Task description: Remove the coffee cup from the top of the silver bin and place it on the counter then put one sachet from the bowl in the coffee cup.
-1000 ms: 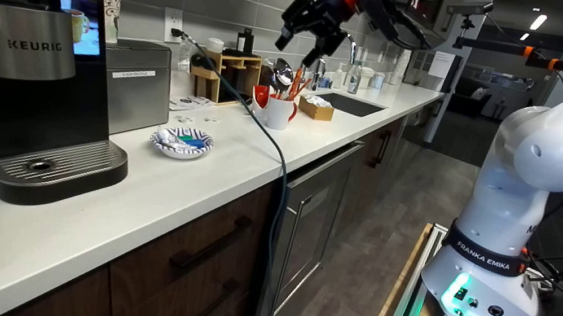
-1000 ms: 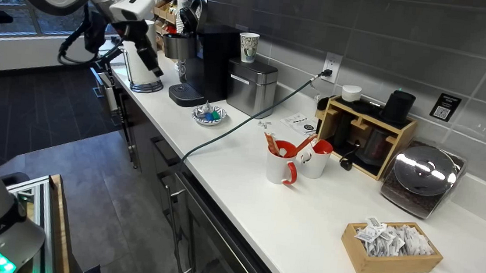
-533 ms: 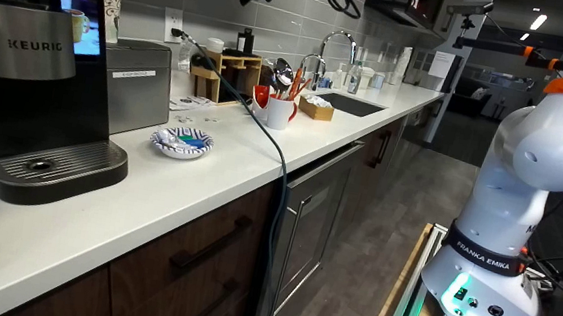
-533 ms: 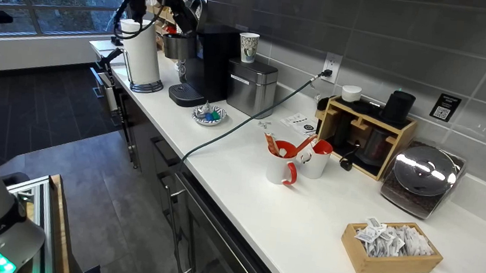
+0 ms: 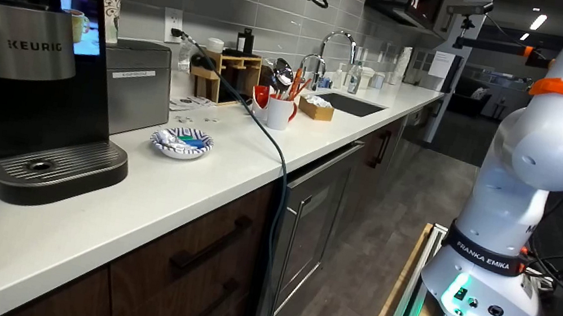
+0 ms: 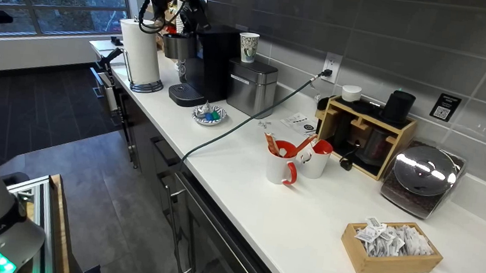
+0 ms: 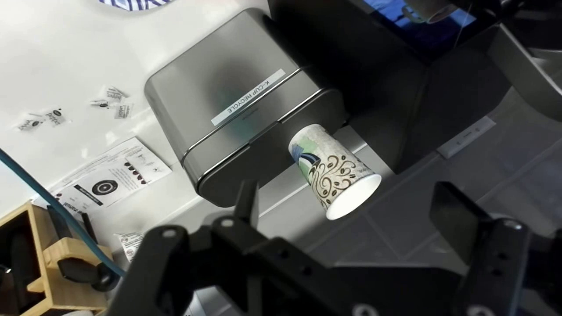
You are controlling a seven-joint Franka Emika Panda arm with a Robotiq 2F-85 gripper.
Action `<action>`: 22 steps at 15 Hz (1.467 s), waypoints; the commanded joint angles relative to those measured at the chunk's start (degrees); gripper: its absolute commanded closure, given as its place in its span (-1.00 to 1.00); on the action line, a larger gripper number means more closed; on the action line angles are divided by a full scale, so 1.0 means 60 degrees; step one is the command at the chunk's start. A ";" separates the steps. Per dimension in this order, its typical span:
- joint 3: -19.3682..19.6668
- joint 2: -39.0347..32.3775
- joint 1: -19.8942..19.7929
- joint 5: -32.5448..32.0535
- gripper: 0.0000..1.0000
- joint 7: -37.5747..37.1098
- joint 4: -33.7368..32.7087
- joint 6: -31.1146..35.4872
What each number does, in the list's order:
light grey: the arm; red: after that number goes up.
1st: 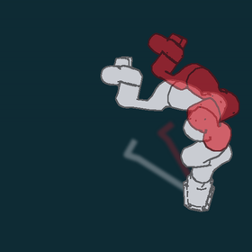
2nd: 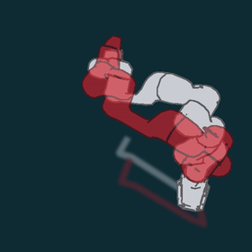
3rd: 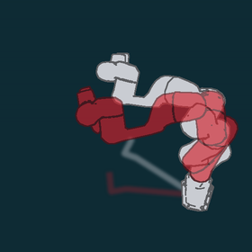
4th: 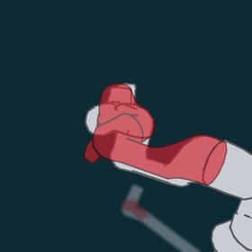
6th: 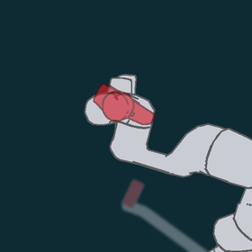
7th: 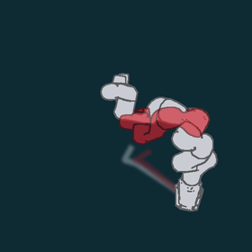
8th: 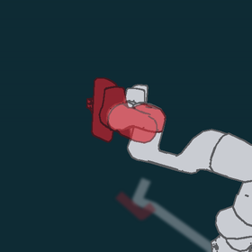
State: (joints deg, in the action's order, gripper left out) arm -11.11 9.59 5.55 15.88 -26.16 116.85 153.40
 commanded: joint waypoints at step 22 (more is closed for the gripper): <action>0.1529 -0.6855 0.1712 -0.3401 -1.00 -0.0754 -0.8799 -0.2561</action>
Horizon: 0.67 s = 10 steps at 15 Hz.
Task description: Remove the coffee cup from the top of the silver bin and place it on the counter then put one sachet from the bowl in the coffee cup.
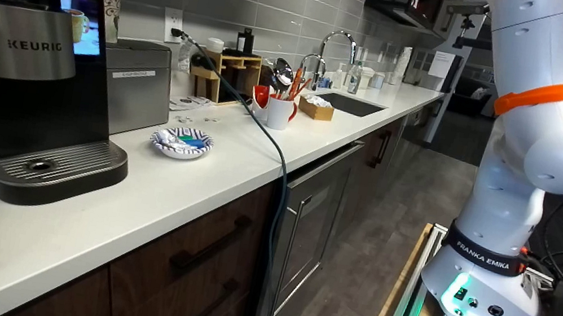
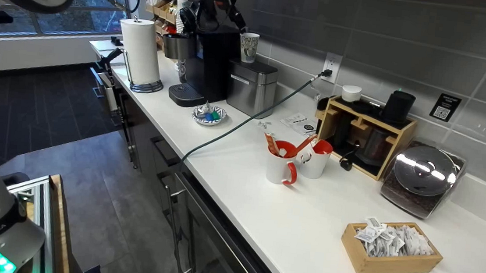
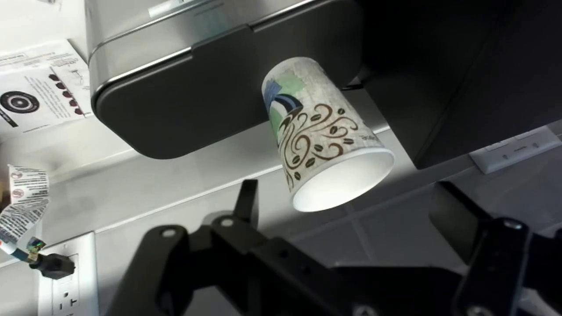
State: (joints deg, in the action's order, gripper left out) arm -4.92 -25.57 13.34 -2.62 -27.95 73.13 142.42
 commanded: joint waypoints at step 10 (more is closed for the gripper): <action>0.1250 -0.2532 0.0845 -0.0340 -0.23 -0.1371 -0.4004 -0.2645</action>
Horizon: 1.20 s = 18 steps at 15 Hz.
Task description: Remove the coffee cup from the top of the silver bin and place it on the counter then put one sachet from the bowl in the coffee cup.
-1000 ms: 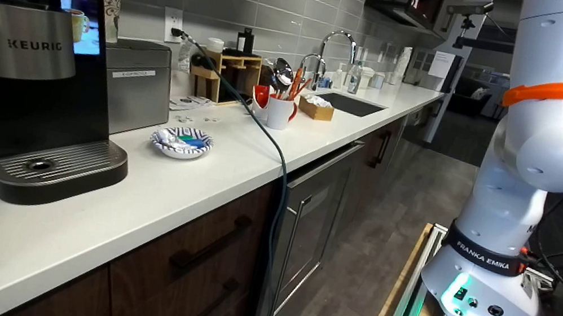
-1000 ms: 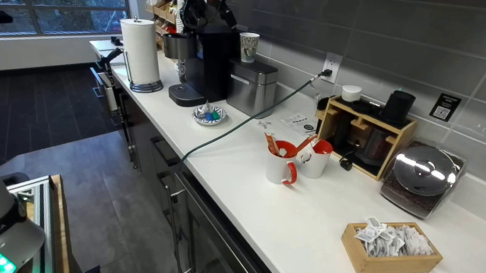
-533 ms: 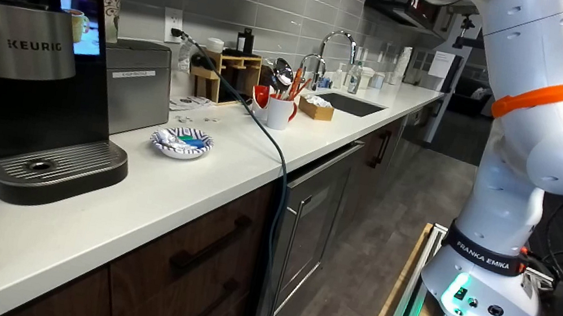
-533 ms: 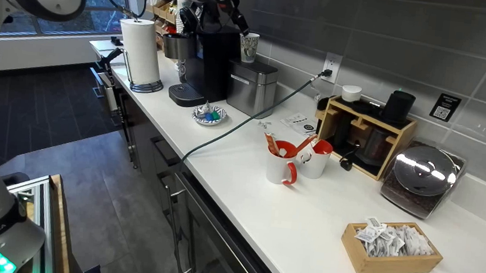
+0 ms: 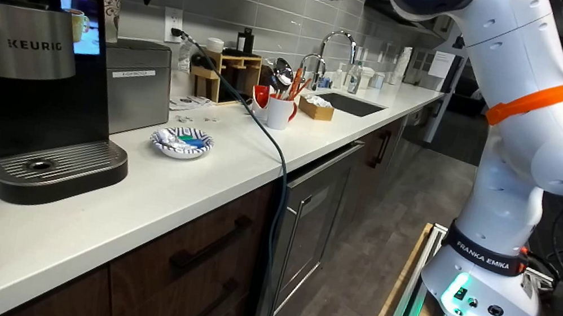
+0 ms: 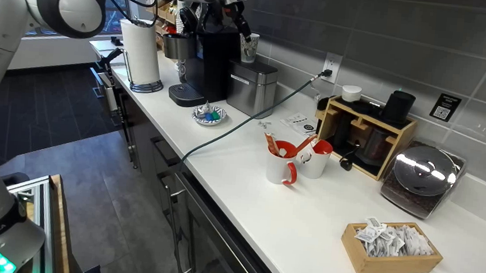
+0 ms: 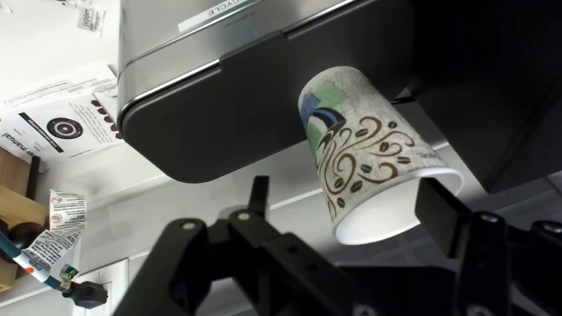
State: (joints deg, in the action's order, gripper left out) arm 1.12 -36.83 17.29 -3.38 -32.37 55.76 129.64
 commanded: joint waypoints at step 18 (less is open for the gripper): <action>0.0759 -0.1816 0.0442 -0.0165 0.81 -0.1956 -0.2737 -0.0912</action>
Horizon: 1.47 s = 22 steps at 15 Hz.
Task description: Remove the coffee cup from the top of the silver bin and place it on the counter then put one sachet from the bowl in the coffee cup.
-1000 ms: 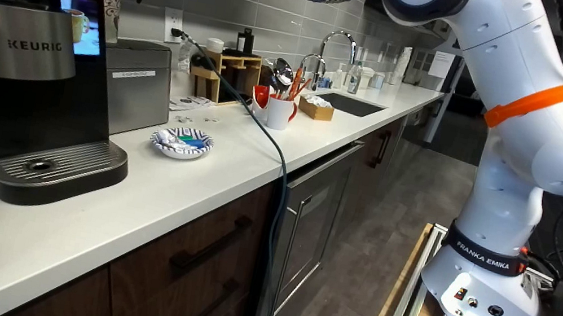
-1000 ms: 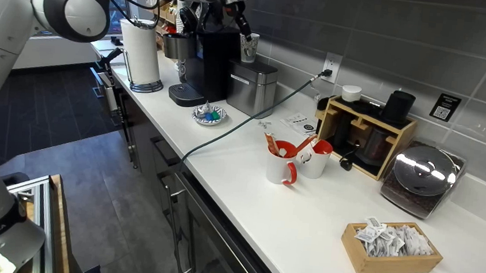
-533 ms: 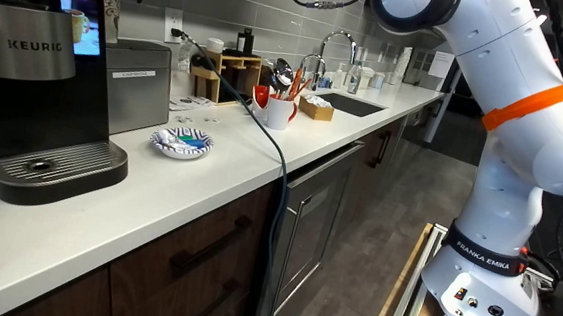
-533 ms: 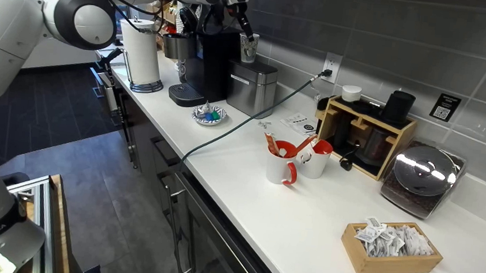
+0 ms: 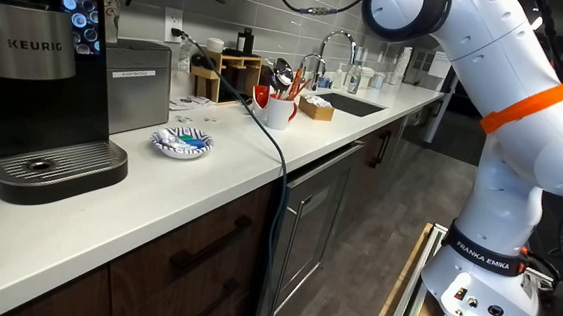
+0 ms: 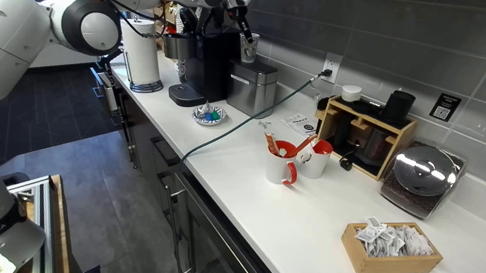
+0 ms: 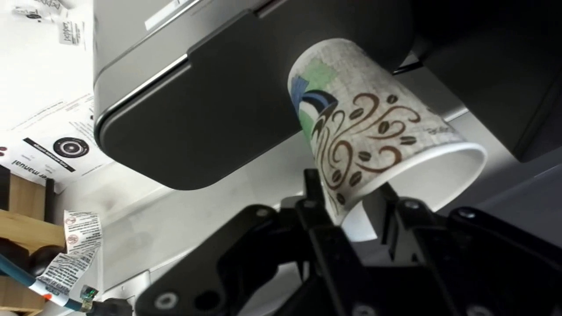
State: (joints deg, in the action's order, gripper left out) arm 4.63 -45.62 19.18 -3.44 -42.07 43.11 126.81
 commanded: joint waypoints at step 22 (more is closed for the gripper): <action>-0.0206 0.5466 0.0130 0.0991 0.98 -0.0707 0.5891 -0.4078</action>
State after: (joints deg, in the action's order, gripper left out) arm 3.37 -19.66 20.12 -1.01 -39.76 67.10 99.40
